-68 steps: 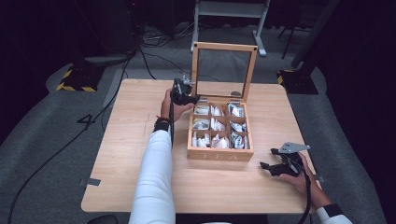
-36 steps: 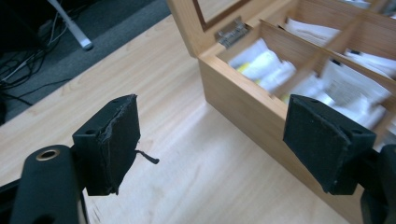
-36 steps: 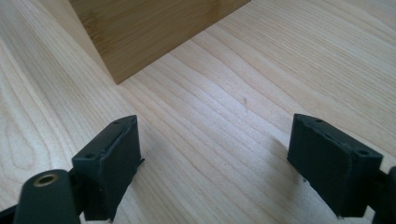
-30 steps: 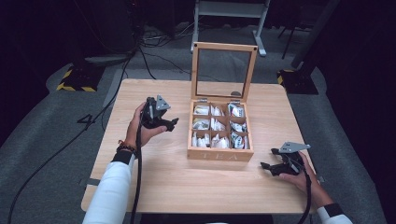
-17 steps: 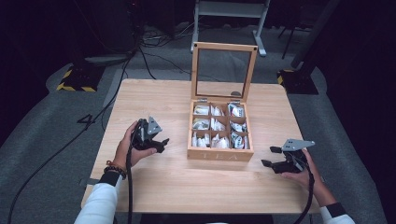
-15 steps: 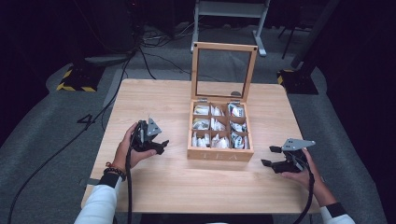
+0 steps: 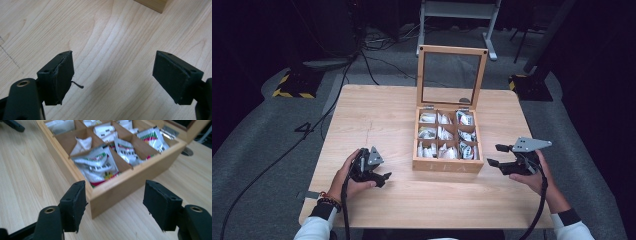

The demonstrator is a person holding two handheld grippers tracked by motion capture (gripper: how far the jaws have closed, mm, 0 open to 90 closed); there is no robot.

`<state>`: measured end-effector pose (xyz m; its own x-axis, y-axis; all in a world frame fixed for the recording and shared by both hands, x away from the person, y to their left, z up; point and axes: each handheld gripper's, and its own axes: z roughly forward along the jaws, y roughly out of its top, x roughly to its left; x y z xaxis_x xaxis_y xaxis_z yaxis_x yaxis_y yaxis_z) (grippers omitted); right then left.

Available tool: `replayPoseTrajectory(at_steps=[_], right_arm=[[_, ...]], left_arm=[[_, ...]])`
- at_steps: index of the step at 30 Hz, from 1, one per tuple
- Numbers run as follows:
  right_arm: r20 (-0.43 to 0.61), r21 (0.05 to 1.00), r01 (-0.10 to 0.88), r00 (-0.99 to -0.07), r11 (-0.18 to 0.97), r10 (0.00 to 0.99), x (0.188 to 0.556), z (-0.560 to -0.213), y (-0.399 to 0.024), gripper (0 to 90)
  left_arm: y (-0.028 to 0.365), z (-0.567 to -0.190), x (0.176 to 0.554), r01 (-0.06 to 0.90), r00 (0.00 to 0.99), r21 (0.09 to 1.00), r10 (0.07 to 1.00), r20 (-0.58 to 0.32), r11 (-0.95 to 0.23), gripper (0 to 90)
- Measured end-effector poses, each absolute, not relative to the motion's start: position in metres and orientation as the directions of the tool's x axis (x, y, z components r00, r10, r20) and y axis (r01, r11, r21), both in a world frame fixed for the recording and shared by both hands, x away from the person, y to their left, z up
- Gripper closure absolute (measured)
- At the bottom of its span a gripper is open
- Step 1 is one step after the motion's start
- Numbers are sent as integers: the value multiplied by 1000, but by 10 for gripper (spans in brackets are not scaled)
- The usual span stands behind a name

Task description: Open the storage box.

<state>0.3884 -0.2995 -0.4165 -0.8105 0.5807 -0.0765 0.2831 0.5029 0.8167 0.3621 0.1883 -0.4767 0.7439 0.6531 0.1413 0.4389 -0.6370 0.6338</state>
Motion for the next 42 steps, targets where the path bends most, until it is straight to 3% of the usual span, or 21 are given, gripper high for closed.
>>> replayPoseTrajectory(at_steps=[13, 19, 20, 32, 42], right_arm=[[-108, 799, 218, -864, 560, 491, 407, -404, -234, 391], [-127, 772, 190, -889, 607, 439, 413, -404, -205, 419], [-133, 763, 177, -898, 621, 419, 415, -403, -194, 434], [-148, 699, 153, -924, 698, 351, 433, -412, -151, 545], [-163, 612, 199, -915, 765, 369, 450, -426, -139, 581]], left_arm=[[197, -492, 333, 461, 728, 623, 671, 142, -632, 169], [210, -498, 326, 512, 705, 661, 708, 41, -549, 167], [214, -502, 326, 545, 682, 678, 731, -17, -493, 167], [217, -504, 327, 523, 702, 688, 712, -13, -503, 157], [217, -504, 327, 520, 706, 688, 708, -14, -505, 156]])
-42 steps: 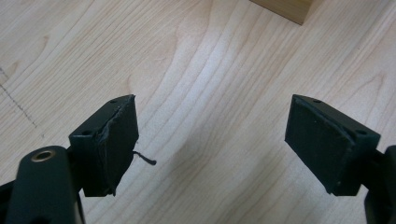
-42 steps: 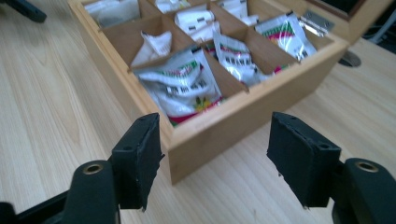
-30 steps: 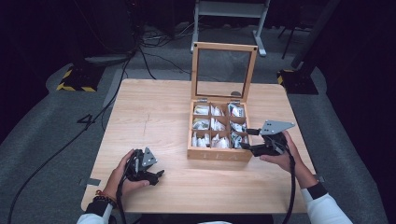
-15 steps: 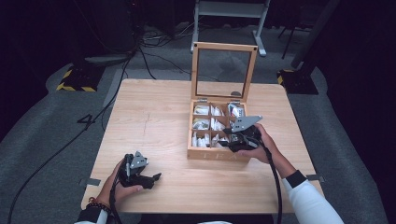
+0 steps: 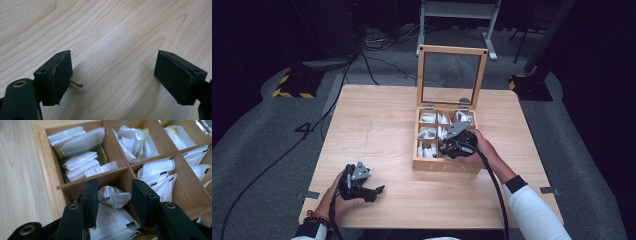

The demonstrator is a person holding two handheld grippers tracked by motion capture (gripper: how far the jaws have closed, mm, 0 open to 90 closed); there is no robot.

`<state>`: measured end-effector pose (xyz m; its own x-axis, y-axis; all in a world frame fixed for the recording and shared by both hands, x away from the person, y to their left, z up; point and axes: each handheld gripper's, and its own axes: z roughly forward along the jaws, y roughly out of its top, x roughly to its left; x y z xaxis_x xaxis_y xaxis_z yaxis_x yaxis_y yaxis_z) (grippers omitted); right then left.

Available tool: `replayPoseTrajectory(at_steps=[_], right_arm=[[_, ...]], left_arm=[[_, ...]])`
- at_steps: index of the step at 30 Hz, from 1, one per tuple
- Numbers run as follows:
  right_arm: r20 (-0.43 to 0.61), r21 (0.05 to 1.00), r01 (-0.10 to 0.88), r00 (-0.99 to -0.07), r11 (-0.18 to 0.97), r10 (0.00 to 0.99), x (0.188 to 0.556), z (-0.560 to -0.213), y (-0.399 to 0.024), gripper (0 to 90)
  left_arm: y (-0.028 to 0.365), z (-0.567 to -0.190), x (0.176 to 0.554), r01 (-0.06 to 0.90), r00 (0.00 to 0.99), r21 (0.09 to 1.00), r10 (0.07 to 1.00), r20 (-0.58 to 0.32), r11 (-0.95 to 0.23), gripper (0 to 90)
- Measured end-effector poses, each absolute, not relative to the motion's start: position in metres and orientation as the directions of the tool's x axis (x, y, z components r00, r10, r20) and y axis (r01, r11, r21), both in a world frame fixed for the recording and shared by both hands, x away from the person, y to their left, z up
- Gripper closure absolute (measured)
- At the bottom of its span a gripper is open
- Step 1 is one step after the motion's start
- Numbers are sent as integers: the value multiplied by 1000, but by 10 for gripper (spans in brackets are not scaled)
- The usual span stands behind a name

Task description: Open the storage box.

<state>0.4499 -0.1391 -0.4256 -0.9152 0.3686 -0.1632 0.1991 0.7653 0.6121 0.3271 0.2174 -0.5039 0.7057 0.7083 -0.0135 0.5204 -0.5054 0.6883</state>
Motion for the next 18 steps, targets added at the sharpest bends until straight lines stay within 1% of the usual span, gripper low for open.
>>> replayPoseTrajectory(at_steps=[3, 4, 6, 9, 11, 12, 15, 16, 18], right_arm=[[-153, 588, 211, -919, 781, 364, 451, -429, -137, 600], [-158, 571, 216, -918, 792, 364, 453, -431, -136, 637], [-153, 573, 225, -915, 788, 373, 454, -432, -136, 673], [-150, 569, 229, -915, 790, 374, 455, -431, -136, 681], [-162, 564, 222, -915, 795, 370, 454, -431, -136, 684], [-193, 549, 203, -913, 811, 359, 453, -431, -134, 704], [-208, 544, 190, -913, 818, 350, 452, -430, -133, 690], [-200, 569, 186, -914, 801, 354, 451, -427, -134, 644], [-195, 577, 183, -915, 796, 352, 451, -427, -134, 634]], left_arm=[[217, -504, 327, 521, 705, 690, 709, -16, -503, 155], [217, -504, 328, 517, 707, 691, 707, -12, -506, 155], [217, -504, 328, 519, 708, 691, 706, -17, -504, 154], [217, -504, 328, 519, 708, 691, 706, -17, -504, 154], [217, -504, 328, 519, 708, 690, 706, -16, -504, 154], [217, -504, 328, 514, 709, 690, 705, -8, -510, 153], [217, -504, 328, 516, 710, 688, 704, -11, -510, 152], [217, -504, 328, 519, 709, 689, 705, -16, -506, 152], [217, -504, 328, 514, 712, 688, 702, -9, -512, 152]])
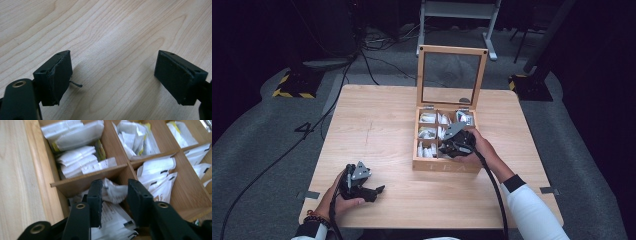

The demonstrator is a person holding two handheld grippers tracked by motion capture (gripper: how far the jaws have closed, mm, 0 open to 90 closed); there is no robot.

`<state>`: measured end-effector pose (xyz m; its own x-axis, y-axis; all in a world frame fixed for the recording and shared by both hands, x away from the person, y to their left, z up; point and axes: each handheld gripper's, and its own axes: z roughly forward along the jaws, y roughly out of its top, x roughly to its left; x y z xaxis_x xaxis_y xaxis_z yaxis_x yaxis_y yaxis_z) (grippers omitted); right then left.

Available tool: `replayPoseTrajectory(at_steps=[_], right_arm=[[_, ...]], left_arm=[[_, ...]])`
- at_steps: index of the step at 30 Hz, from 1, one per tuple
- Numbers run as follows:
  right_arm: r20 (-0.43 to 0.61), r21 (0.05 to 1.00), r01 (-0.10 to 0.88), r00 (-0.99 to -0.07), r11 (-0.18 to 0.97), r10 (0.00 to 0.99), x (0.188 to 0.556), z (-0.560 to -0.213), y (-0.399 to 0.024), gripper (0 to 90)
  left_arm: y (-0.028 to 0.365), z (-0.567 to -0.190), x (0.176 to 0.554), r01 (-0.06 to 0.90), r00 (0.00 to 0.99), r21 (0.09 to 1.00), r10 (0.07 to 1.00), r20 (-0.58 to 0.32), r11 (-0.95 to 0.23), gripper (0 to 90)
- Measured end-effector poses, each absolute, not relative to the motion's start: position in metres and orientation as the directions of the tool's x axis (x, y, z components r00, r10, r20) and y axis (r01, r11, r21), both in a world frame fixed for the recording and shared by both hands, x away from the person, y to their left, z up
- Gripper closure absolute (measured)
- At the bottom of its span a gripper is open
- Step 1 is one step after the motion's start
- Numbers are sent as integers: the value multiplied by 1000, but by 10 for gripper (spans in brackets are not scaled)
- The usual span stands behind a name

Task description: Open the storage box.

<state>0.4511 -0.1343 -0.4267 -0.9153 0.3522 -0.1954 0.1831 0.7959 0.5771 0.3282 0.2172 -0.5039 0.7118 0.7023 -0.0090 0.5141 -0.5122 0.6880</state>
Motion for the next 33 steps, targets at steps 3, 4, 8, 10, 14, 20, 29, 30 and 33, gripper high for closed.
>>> replayPoseTrajectory(at_steps=[3, 4, 8, 10, 14, 20, 29, 30, 33], right_arm=[[-233, 557, 145, -918, 818, 321, 449, -427, -130, 609], [-255, 545, 126, -917, 829, 307, 448, -427, -129, 640], [-264, 539, 123, -915, 833, 306, 450, -430, -129, 717], [-296, 510, 96, -914, 855, 279, 449, -431, -127, 765], [-313, 493, 62, -918, 868, 243, 445, -433, -129, 889], [-301, 519, 72, -917, 852, 261, 443, -434, -134, 900], [-255, 614, 99, -914, 783, 316, 442, -426, -152, 900], [-243, 635, 109, -912, 765, 331, 442, -425, -155, 900], [-225, 682, 120, -904, 721, 363, 441, -418, -166, 900]], left_arm=[[217, -504, 328, 514, 712, 688, 702, -9, -512, 151], [217, -504, 328, 515, 711, 690, 704, -10, -510, 151], [217, -504, 328, 515, 712, 688, 702, -11, -511, 151], [217, -504, 328, 515, 712, 688, 702, -10, -512, 151], [217, -504, 328, 515, 710, 690, 704, -11, -509, 151], [217, -504, 328, 515, 710, 690, 704, -11, -509, 151], [217, -504, 328, 515, 710, 690, 704, -11, -509, 151], [217, -504, 328, 515, 711, 690, 704, -10, -510, 151], [217, -504, 328, 516, 710, 689, 704, -12, -508, 151]])
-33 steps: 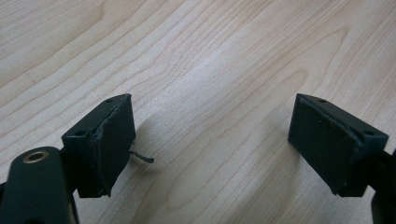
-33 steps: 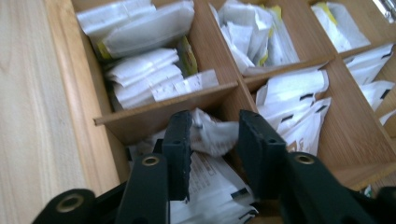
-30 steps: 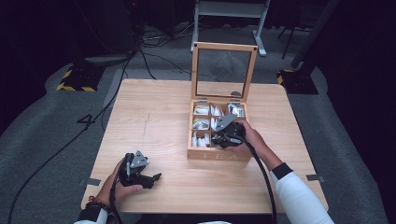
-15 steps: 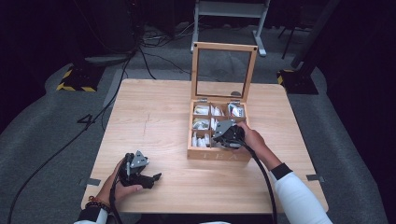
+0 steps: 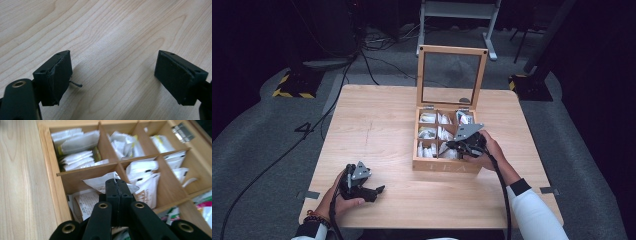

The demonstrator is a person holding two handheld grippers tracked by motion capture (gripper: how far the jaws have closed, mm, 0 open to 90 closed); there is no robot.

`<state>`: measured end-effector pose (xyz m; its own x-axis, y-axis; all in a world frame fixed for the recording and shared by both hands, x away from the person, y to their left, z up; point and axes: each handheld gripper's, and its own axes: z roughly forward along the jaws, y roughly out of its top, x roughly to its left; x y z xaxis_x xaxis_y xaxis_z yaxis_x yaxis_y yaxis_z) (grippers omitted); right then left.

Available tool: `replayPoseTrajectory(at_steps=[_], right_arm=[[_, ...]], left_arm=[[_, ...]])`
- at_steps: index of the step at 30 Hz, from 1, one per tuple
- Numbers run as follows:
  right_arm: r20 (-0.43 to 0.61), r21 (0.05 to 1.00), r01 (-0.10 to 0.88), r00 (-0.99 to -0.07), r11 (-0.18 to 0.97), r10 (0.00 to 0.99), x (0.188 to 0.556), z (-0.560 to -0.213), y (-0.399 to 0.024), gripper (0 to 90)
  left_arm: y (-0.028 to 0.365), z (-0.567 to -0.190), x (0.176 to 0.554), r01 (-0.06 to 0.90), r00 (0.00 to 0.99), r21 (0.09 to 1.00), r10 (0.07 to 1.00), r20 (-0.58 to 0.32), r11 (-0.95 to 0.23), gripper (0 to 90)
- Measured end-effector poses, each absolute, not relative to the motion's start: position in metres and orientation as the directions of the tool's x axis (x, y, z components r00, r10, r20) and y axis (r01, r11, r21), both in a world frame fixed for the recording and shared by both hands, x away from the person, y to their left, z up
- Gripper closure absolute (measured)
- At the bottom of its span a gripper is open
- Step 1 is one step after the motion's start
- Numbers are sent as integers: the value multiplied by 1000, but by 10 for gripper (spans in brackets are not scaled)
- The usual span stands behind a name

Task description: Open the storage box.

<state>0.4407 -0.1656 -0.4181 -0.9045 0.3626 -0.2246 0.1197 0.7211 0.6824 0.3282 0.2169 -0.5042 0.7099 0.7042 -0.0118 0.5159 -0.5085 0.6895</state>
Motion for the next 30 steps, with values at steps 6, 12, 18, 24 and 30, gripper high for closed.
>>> replayPoseTrajectory(at_steps=[6, 12, 18, 24, 30], right_arm=[[-198, 760, 122, -893, 639, 405, 435, -405, -184, 900], [-187, 789, 123, -885, 602, 426, 433, -400, -193, 900], [-180, 816, 122, -876, 565, 448, 430, -393, -203, 900], [-180, 840, 111, -867, 531, 466, 424, -384, -214, 900], [-182, 854, 101, -861, 510, 475, 418, -377, -221, 900]], left_arm=[[217, -504, 328, 515, 711, 690, 704, -11, -509, 150], [217, -504, 329, 517, 714, 685, 700, -14, -513, 145], [216, -504, 331, 513, 717, 687, 697, -14, -514, 136], [216, -504, 331, 511, 721, 686, 693, -13, -518, 133], [216, -504, 331, 510, 721, 686, 693, -12, -519, 133]])
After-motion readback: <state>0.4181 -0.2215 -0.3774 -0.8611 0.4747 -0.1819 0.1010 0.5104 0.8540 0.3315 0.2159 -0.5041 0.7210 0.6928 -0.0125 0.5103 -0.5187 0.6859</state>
